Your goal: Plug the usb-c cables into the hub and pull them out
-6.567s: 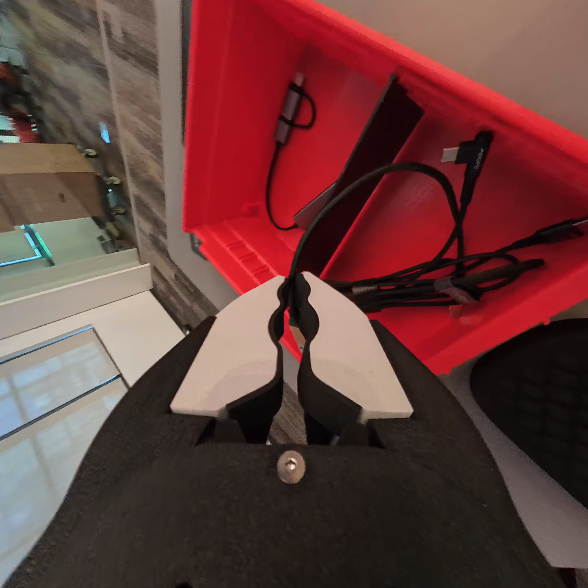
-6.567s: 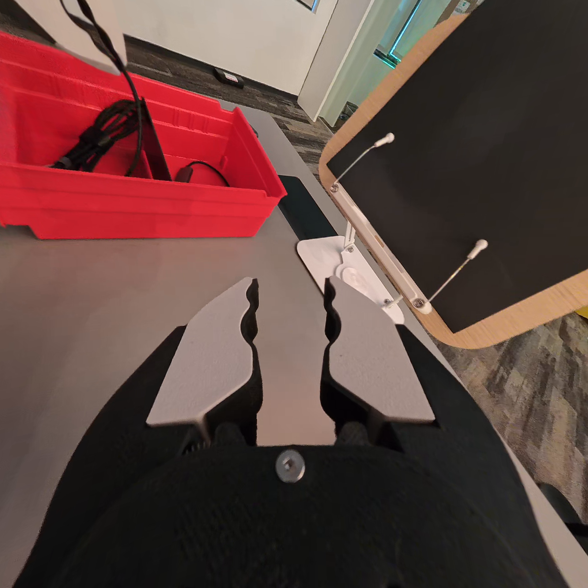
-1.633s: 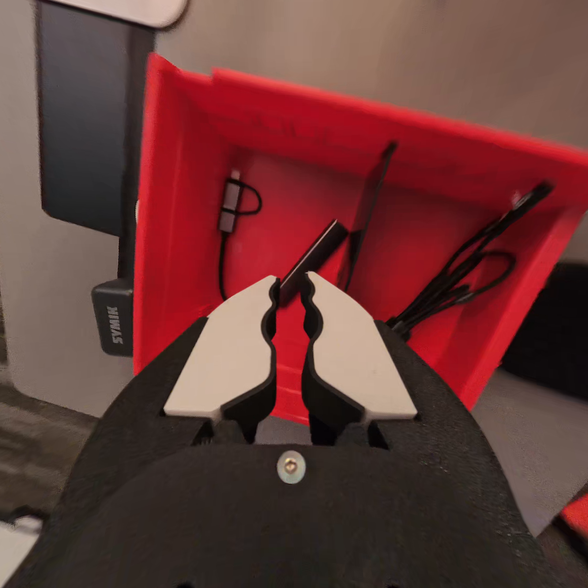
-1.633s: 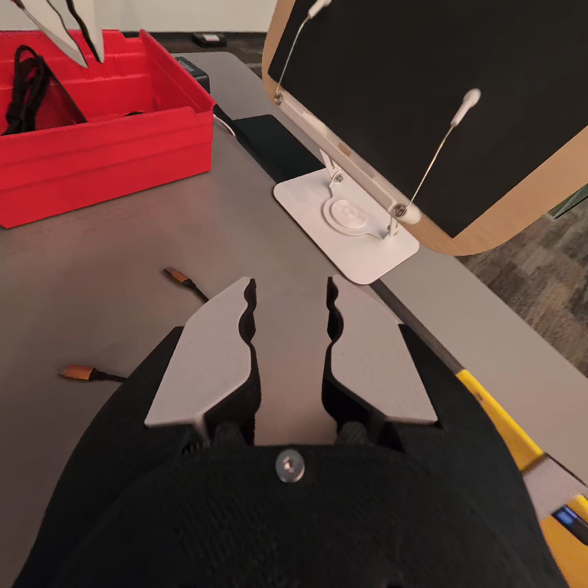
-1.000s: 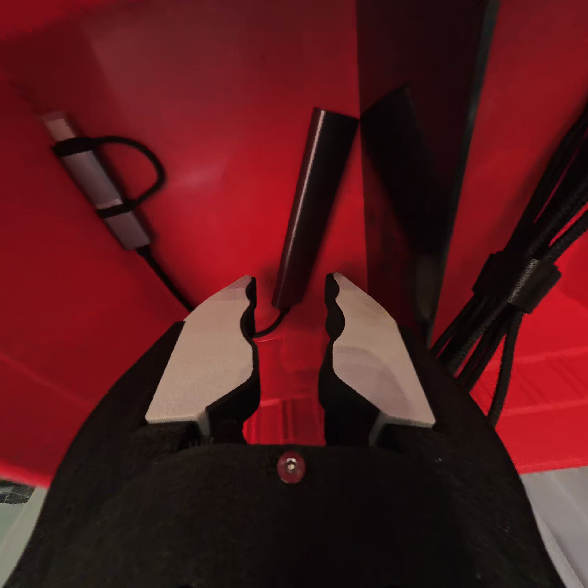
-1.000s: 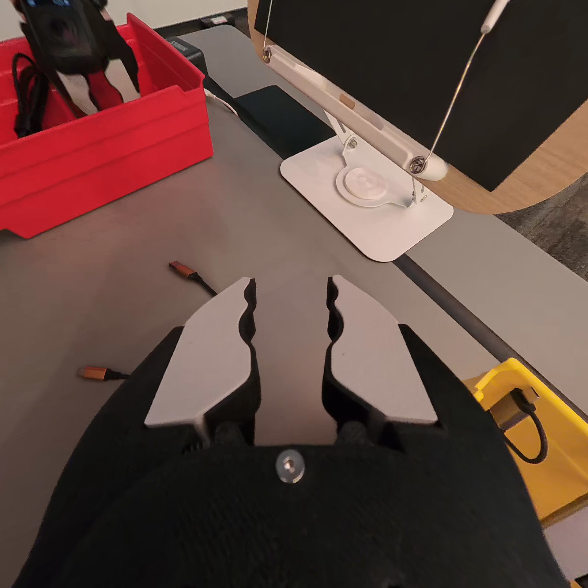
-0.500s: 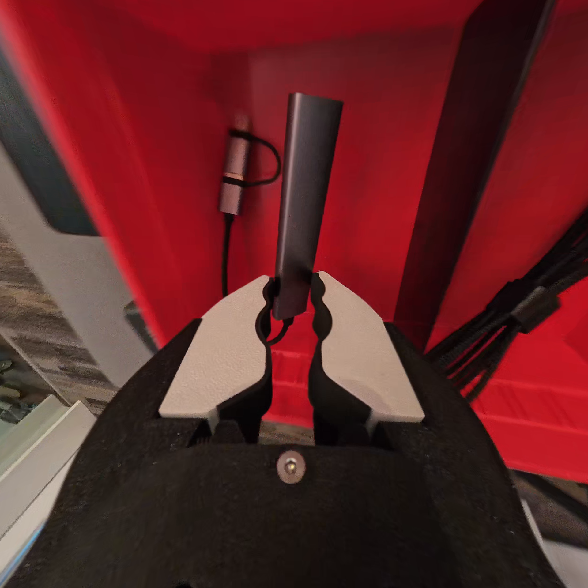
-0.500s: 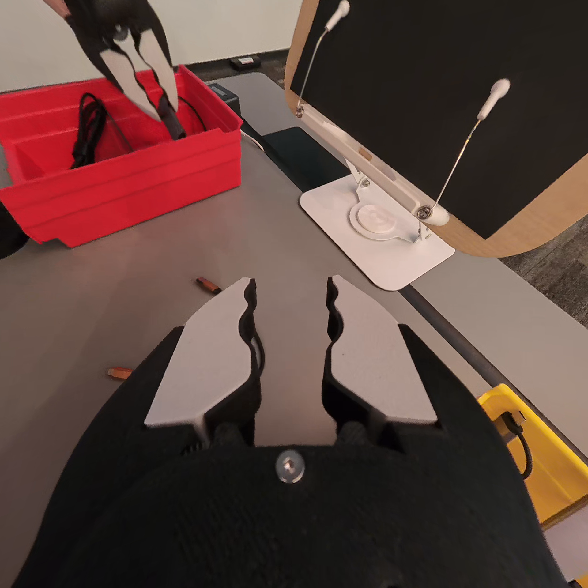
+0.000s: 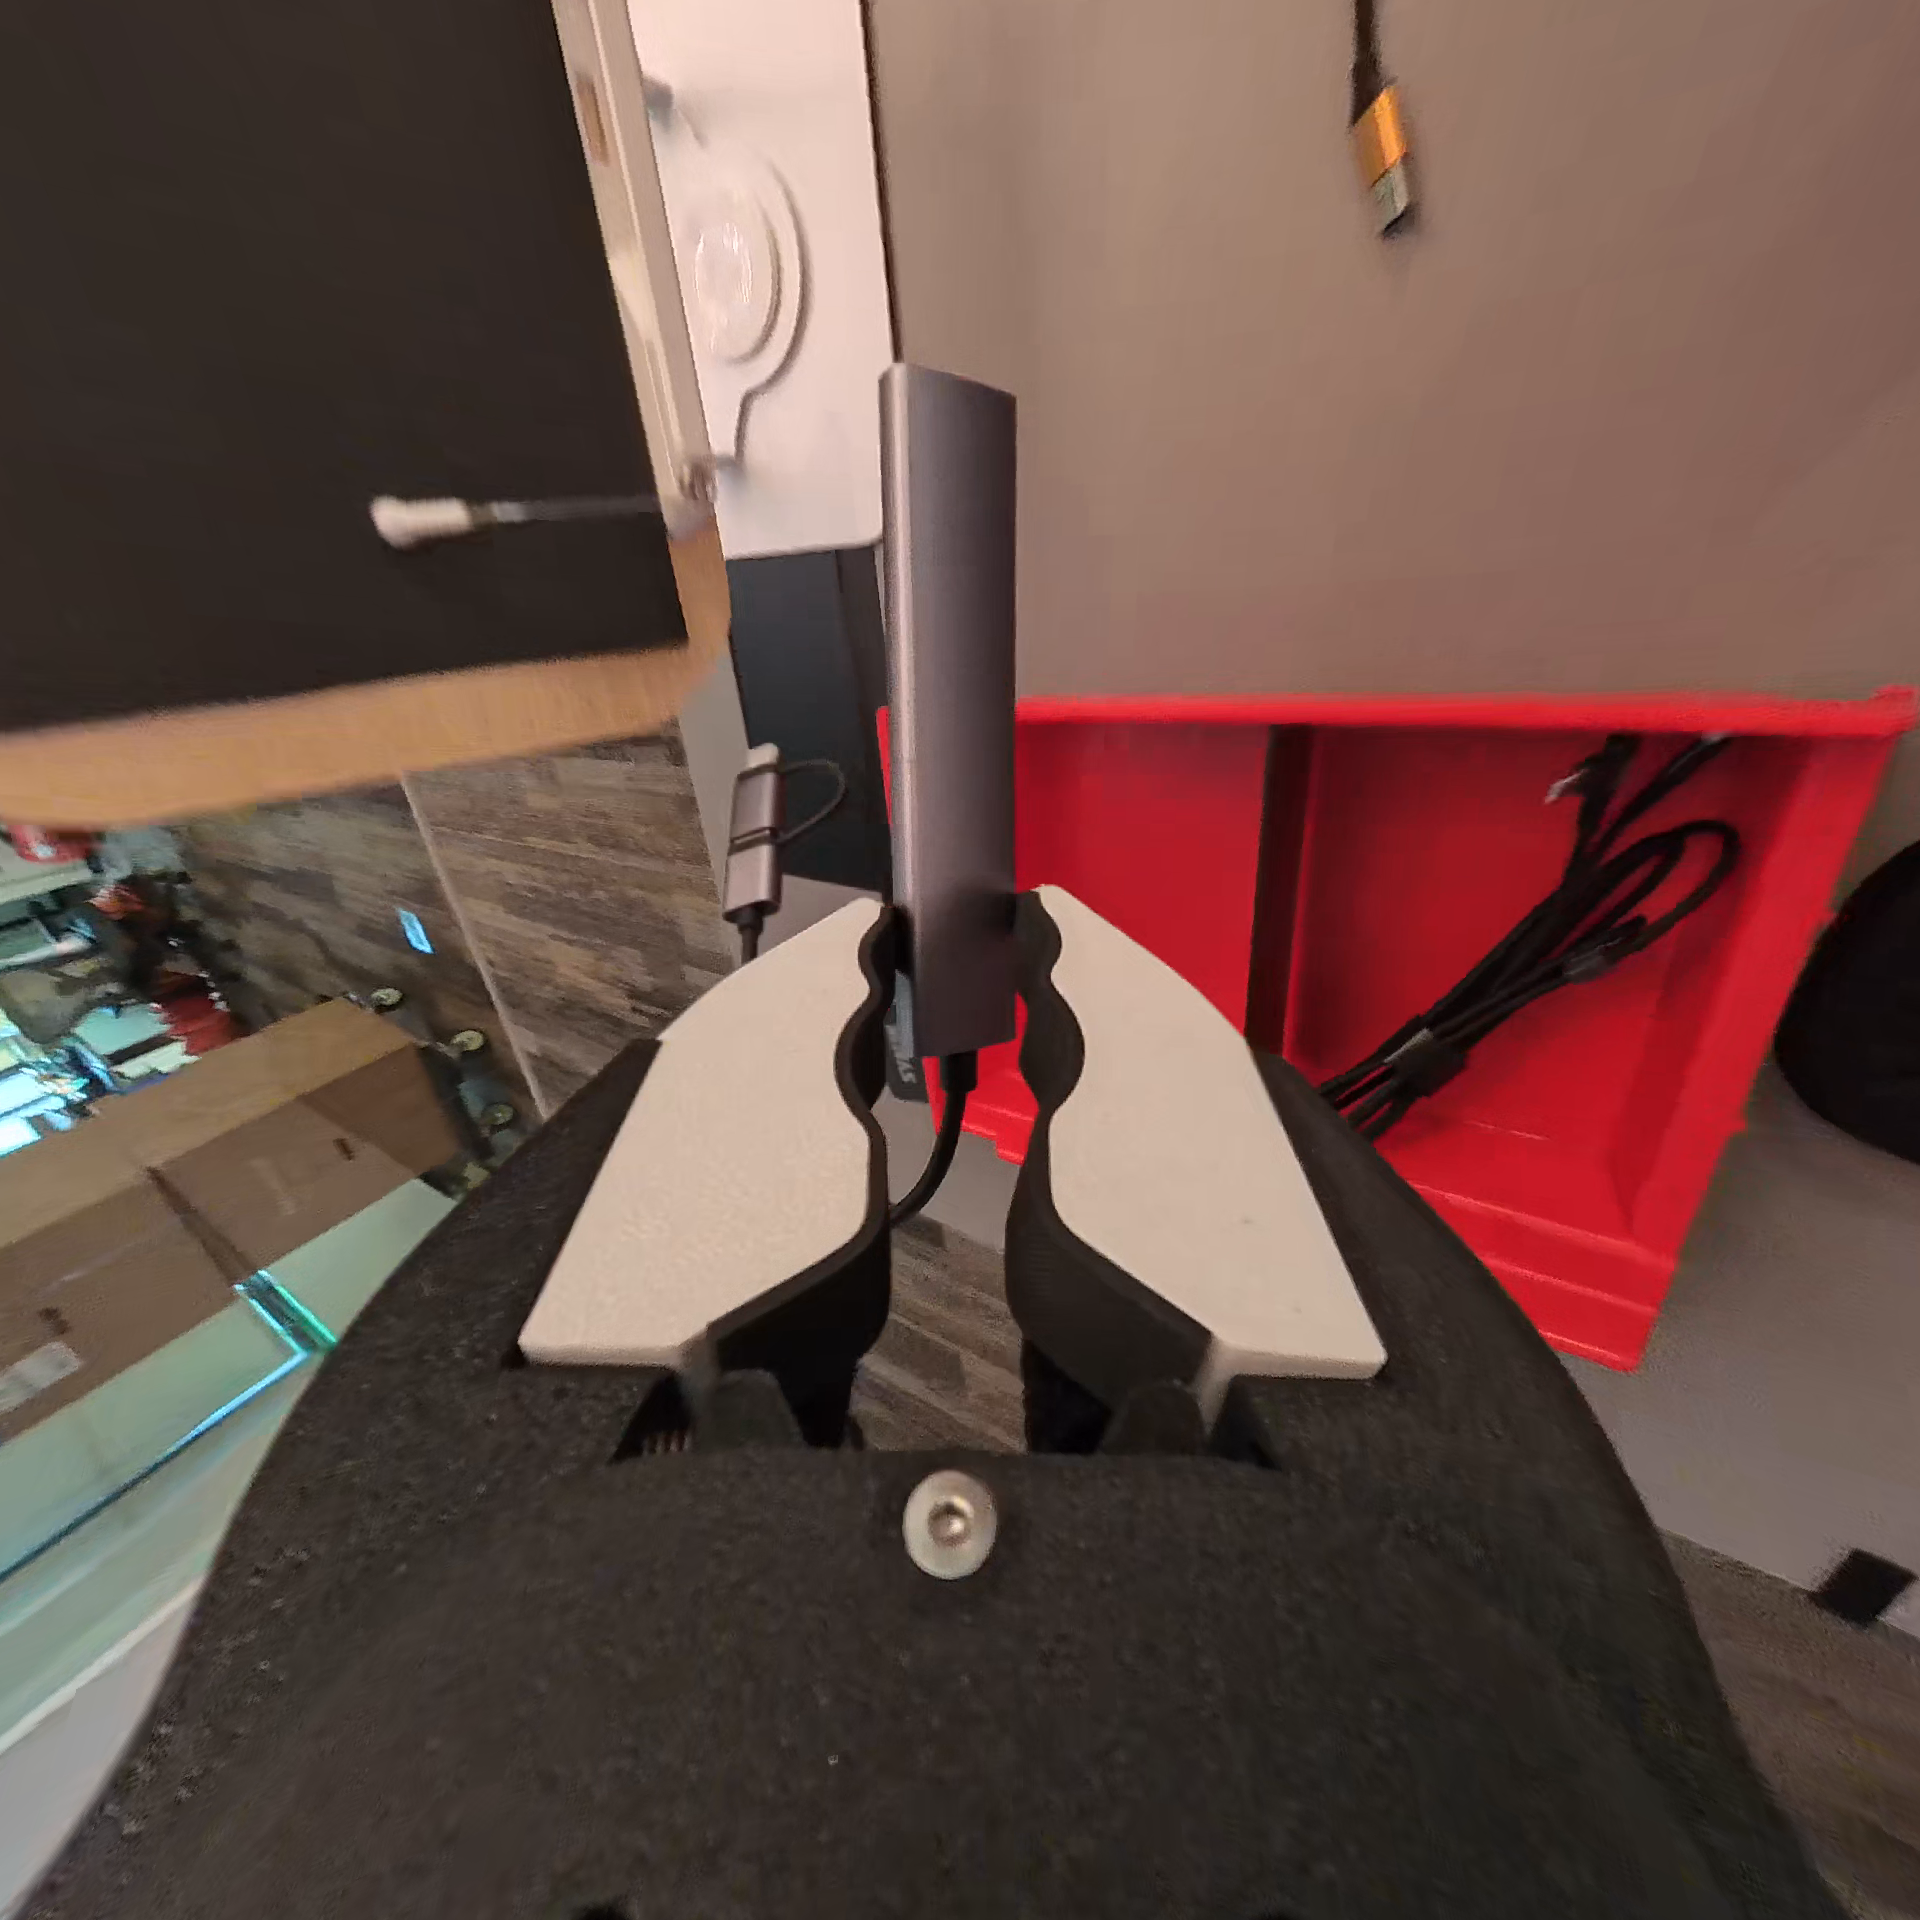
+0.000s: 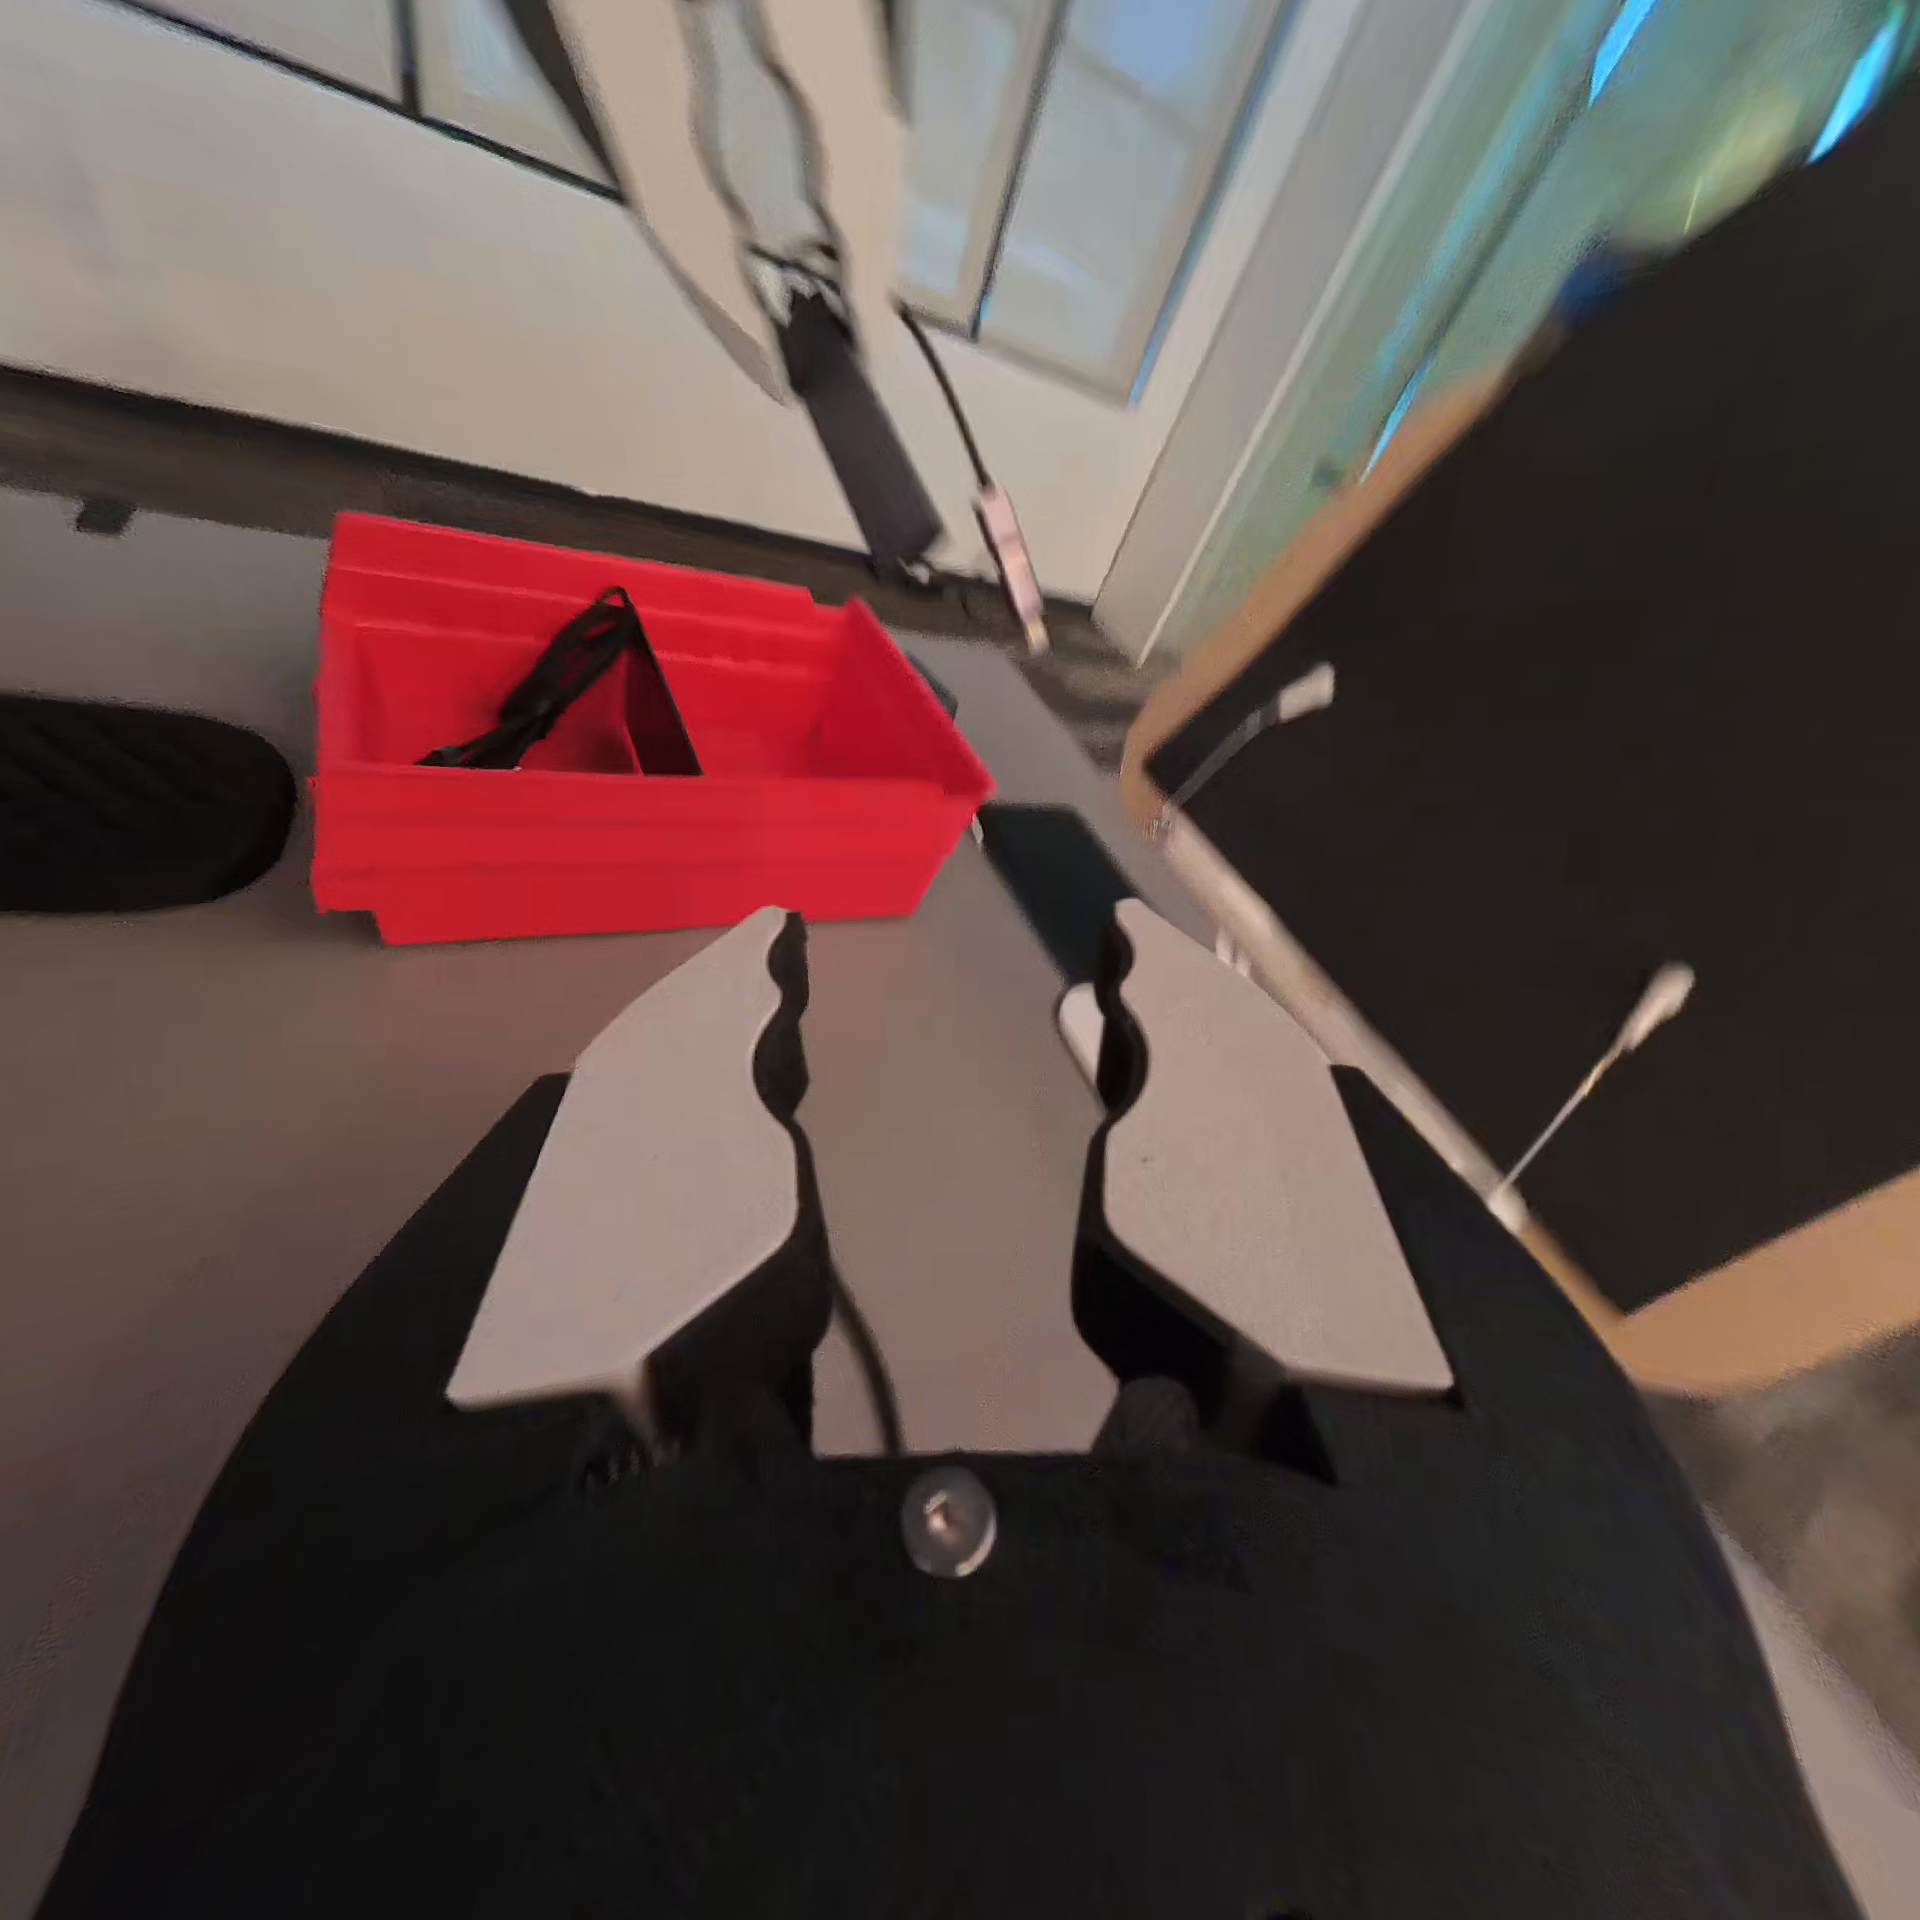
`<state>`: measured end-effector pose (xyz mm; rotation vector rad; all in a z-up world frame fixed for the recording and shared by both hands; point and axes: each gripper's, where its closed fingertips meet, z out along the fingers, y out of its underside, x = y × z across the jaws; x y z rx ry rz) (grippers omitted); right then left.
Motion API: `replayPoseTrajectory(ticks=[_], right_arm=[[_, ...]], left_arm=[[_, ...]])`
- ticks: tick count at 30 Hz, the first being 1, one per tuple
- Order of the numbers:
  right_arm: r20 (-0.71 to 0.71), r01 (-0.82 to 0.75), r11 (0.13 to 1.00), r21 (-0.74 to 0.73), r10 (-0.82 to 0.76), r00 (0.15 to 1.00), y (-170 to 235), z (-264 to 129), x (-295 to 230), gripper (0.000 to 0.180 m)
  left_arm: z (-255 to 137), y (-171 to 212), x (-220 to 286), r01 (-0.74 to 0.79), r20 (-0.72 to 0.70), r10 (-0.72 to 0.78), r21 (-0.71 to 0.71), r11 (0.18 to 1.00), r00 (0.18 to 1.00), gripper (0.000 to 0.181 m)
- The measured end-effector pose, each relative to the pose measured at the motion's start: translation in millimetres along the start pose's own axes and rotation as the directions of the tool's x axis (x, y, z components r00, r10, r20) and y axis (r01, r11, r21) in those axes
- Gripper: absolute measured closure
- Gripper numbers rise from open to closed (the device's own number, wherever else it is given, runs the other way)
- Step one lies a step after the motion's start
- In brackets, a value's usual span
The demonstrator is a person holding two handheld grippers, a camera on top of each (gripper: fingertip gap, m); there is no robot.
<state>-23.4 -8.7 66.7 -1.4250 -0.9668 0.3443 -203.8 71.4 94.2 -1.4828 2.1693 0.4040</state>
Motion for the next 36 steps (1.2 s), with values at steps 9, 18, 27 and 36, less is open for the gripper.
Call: replayPoseTrajectory(ticks=[9, 18, 27, 36], right_arm=[[-0.265, 0.559, 0.819, 0.128, -0.515, 0.815, -64, -29, -39, 0.112], [-0.213, 0.588, 0.791, 0.167, -0.553, 0.805, -65, -49, -41, 0.155], [-0.132, 0.499, 0.851, 0.164, -0.483, 0.866, -61, -62, -30, 0.155], [0.143, -0.361, 0.891, 0.275, 0.334, 0.932, -45, -69, 29, 0.156]], left_arm=[[-47, -135, 38, -0.117, -0.066, 0.127, 0.132, 0.984, 0.990, 0.159], [-52, -193, 61, -0.184, -0.104, 0.195, 0.101, 0.978, 0.975, 0.159], [-64, -212, 59, -0.168, -0.116, 0.174, 0.057, 0.984, 0.978, 0.159], [-110, -233, 17, 0.349, -0.015, -0.439, 0.631, 0.693, 0.898, 0.142]])
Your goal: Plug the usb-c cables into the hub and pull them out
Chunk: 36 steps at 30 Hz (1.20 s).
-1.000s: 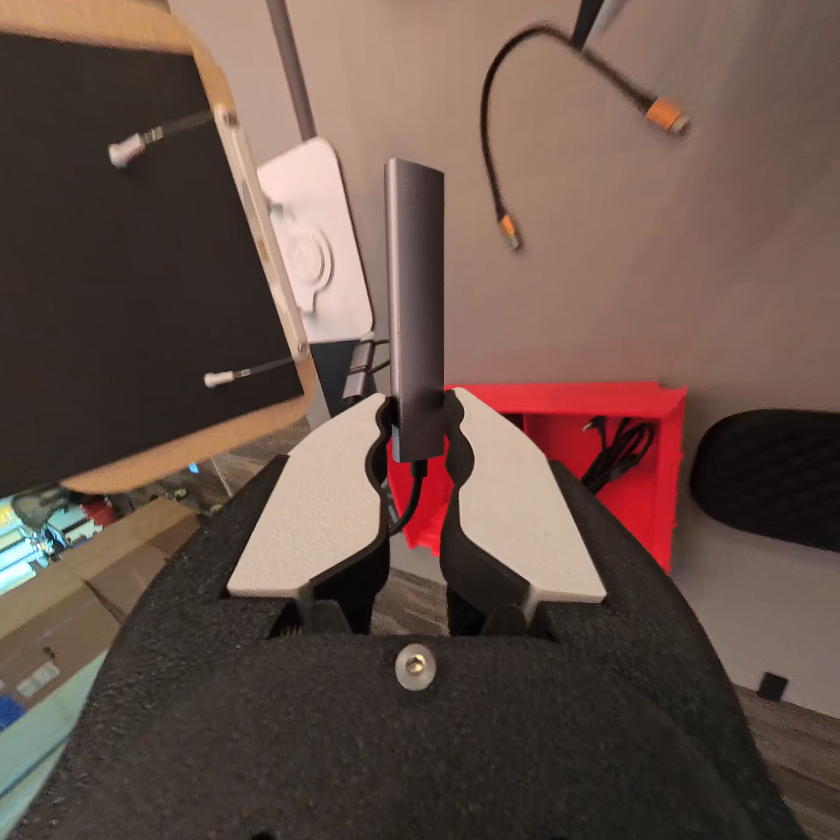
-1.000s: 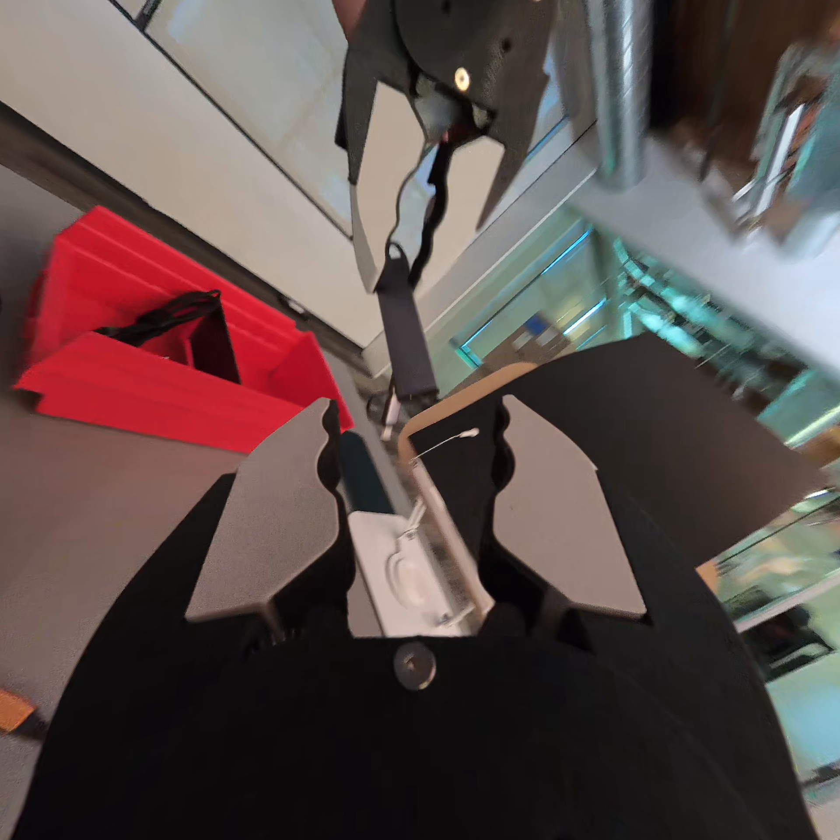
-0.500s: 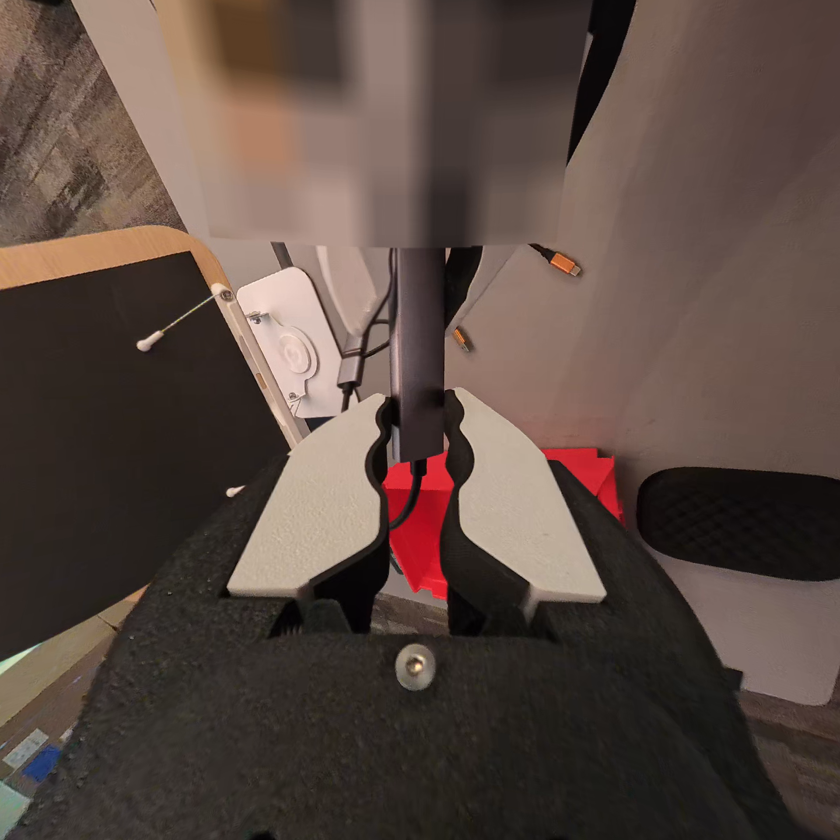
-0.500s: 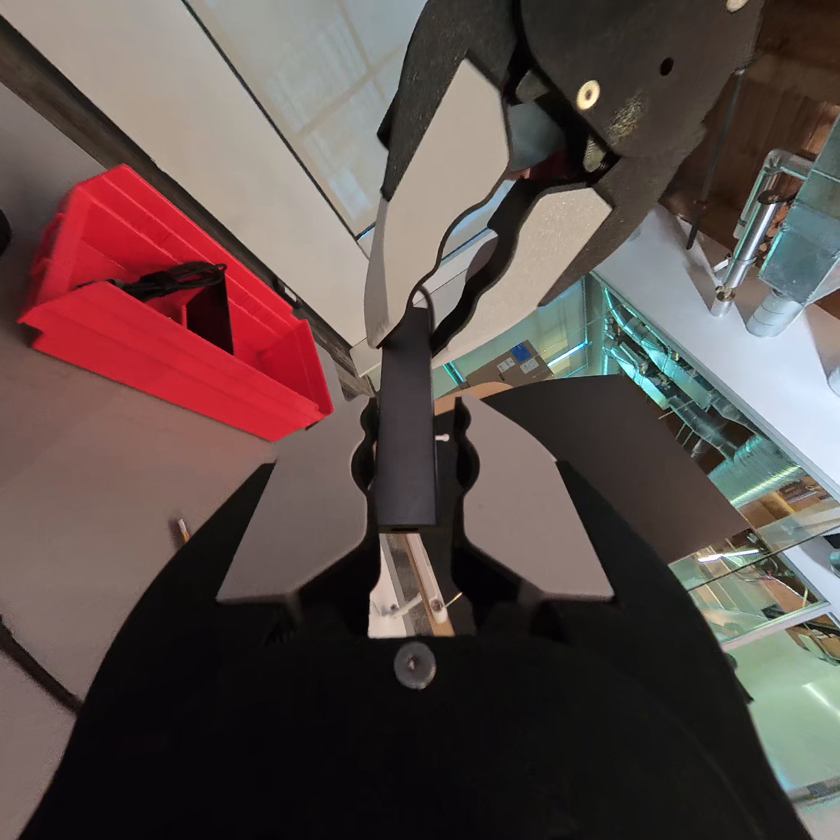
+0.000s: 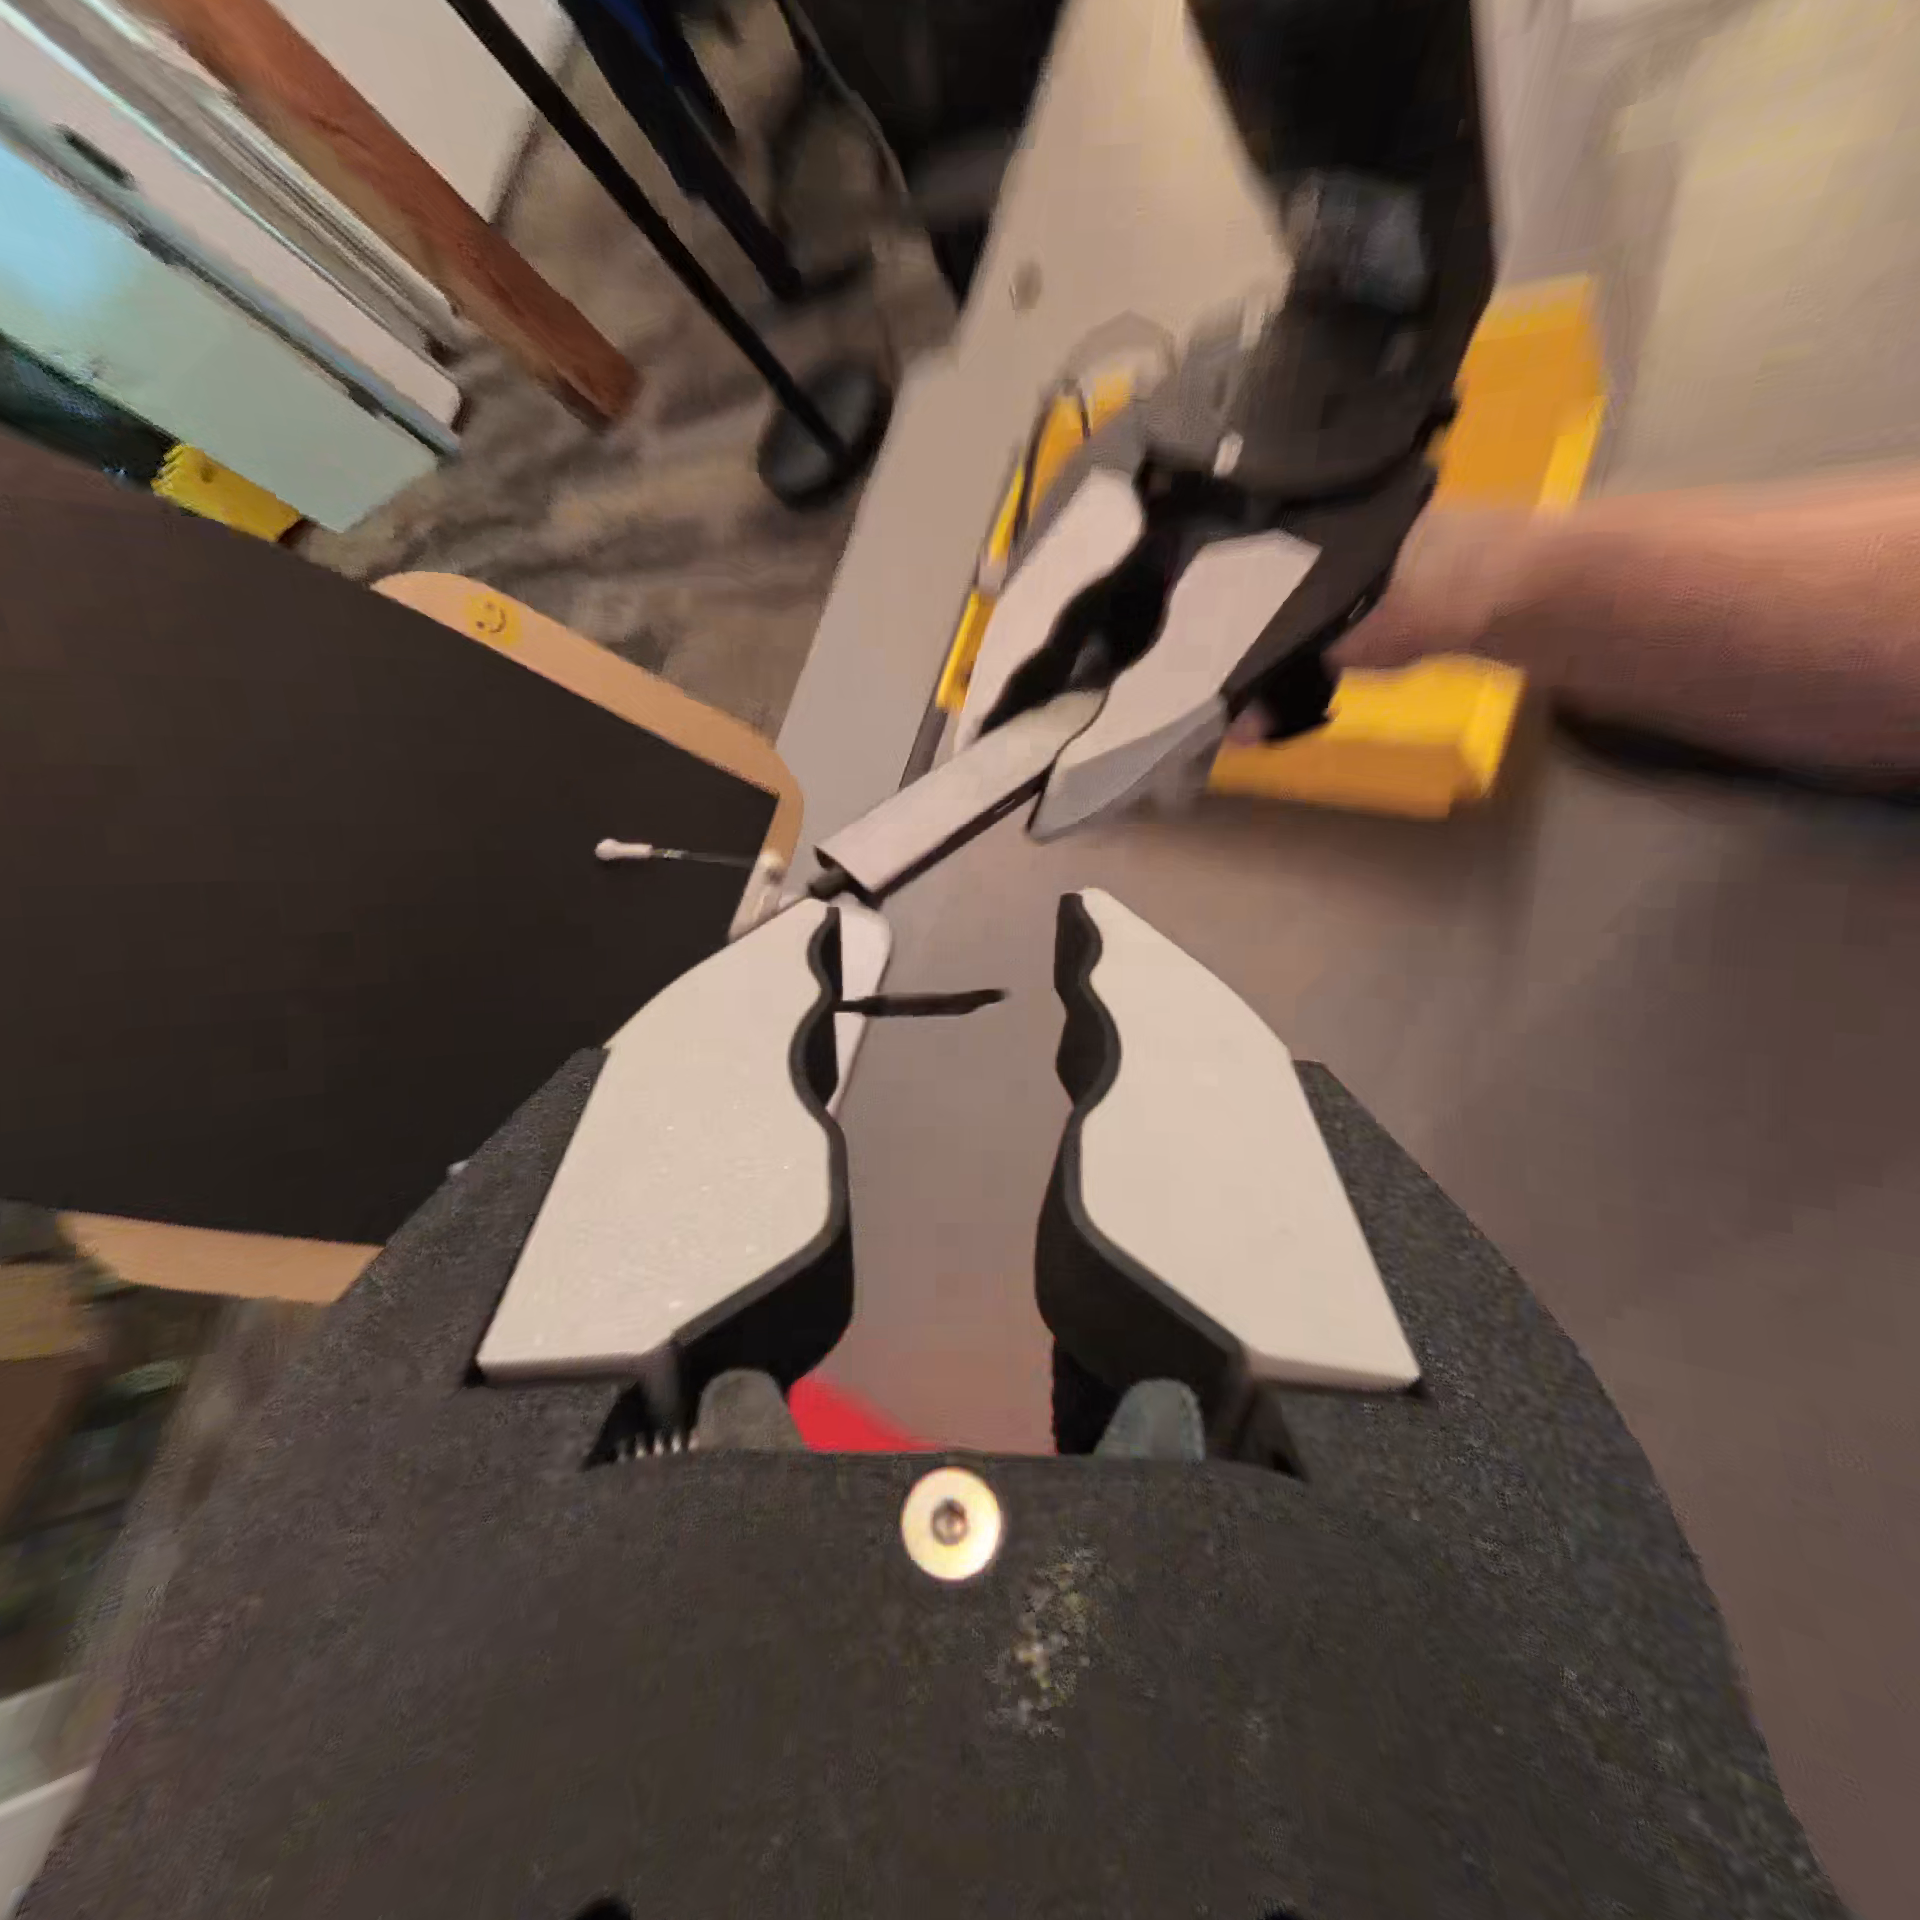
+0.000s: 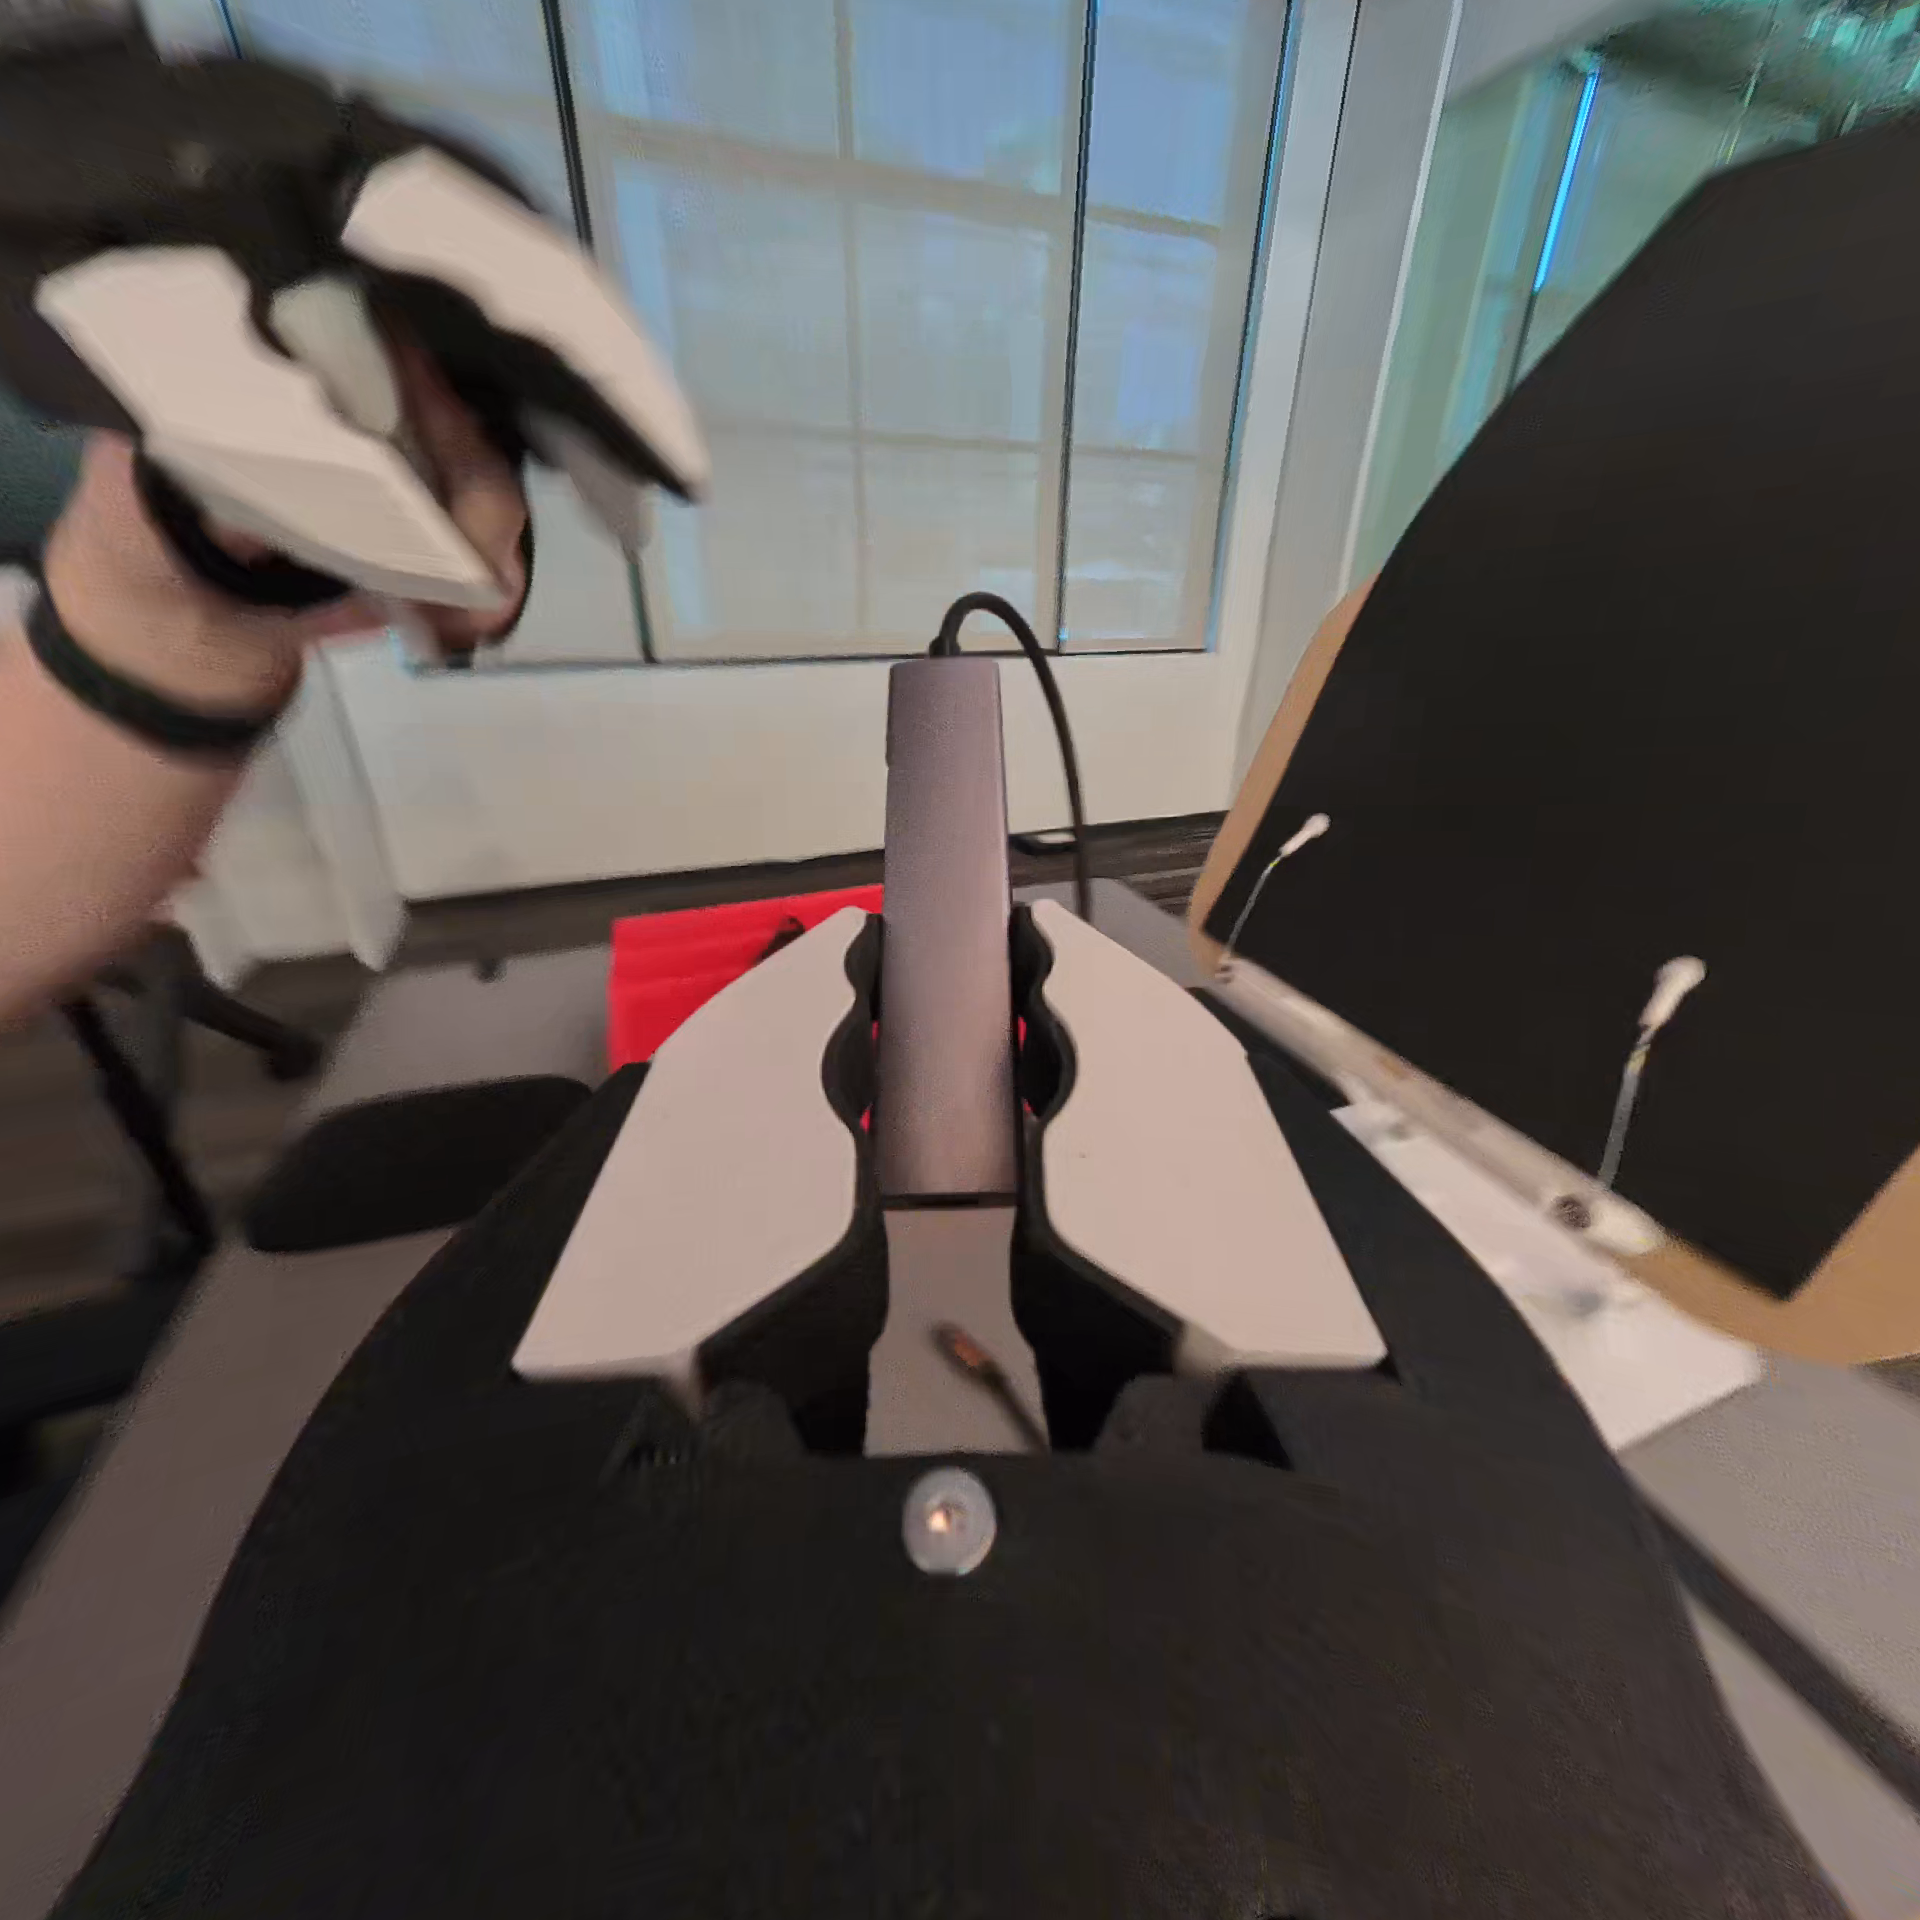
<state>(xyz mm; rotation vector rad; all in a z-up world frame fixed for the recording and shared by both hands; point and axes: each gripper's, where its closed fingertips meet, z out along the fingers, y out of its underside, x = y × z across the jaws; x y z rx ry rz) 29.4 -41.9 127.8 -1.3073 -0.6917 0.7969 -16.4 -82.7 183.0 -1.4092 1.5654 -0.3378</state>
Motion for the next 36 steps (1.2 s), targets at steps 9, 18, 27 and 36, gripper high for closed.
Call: replayPoseTrajectory(ticks=[9, 18, 27, 36], right_arm=[[0.250, -0.287, 0.957, -0.036, 0.287, 0.925, 8, -9, -4, 0.156], [0.346, -0.044, 0.971, -0.233, 0.125, 0.930, 24, -36, -27, 0.156], [0.345, 0.048, 0.948, -0.314, 0.067, 0.936, 36, -36, -34, 0.156], [0.305, 0.002, 0.990, -0.140, 0.041, 0.952, 10, -26, -32, 0.149]], left_arm=[[26, 39, 28, 0.558, -0.296, -0.474, 0.454, 0.694, 0.829, 0.156], [80, 24, 43, 0.488, -0.374, -0.340, 0.437, 0.756, 0.863, 0.116], [74, 18, 49, 0.465, -0.512, -0.164, 0.541, 0.701, 0.843, 0.153], [52, 11, 32, 0.504, -0.490, -0.207, 0.615, 0.607, 0.847, 0.158]])
